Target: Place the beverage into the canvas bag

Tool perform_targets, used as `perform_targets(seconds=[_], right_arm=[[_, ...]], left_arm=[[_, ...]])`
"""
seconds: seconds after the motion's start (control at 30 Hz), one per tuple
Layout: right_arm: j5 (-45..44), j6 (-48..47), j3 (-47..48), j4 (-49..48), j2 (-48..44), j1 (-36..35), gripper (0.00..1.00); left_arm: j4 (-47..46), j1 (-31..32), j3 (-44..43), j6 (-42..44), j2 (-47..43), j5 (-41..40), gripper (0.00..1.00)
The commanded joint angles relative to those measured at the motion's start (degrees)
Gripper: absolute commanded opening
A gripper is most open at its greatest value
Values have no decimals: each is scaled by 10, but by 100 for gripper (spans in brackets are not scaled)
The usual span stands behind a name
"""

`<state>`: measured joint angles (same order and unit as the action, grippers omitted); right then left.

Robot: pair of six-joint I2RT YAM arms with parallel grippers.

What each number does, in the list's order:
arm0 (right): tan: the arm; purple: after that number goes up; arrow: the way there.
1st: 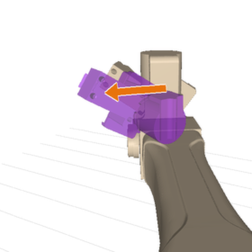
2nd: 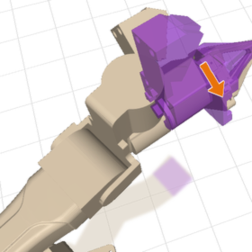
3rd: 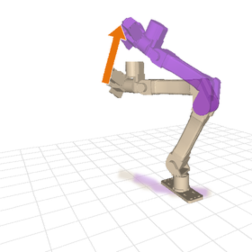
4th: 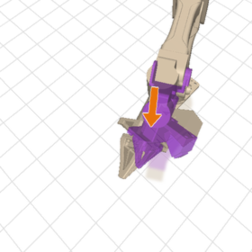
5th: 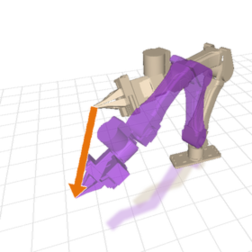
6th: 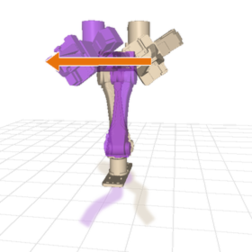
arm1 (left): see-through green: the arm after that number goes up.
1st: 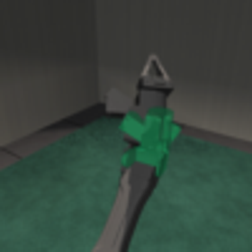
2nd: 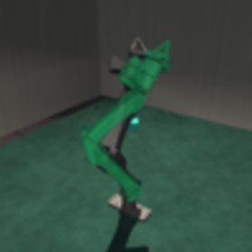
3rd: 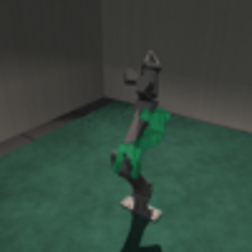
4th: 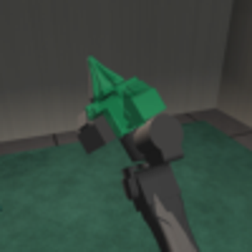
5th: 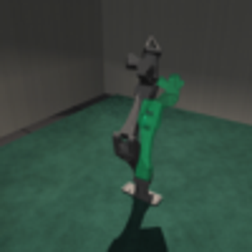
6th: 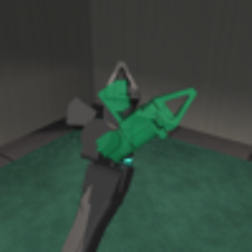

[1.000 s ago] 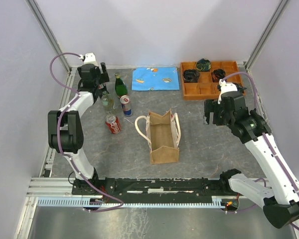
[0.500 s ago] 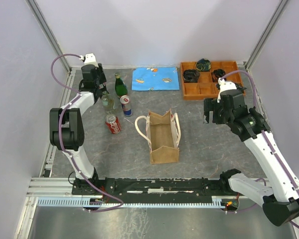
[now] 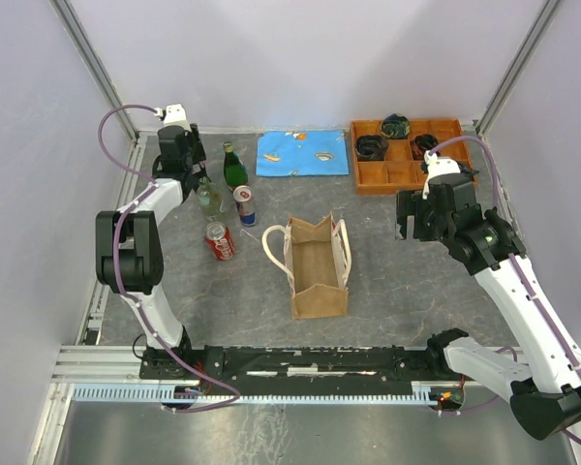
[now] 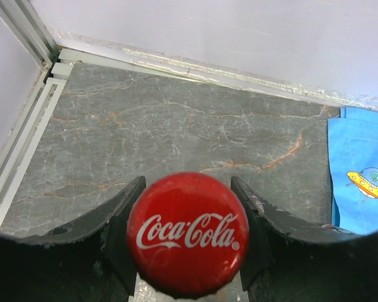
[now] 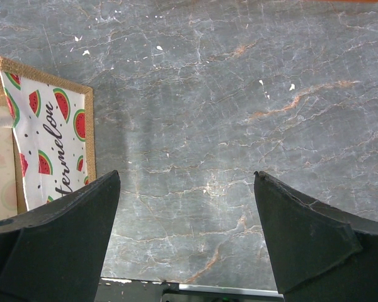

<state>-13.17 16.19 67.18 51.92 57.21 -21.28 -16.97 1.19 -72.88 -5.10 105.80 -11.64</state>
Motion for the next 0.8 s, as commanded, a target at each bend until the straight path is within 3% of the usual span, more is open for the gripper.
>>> perform_targets(seconds=[0.0, 0.77], right_arm=[[-6, -4, 20, -15, -2, -2, 95], [29, -3, 9, -43, 5, -2, 94]], left_arm=[[-9, -3, -22, 18, -54, 10, 3], [85, -3, -110, 58, -128, -9, 3]])
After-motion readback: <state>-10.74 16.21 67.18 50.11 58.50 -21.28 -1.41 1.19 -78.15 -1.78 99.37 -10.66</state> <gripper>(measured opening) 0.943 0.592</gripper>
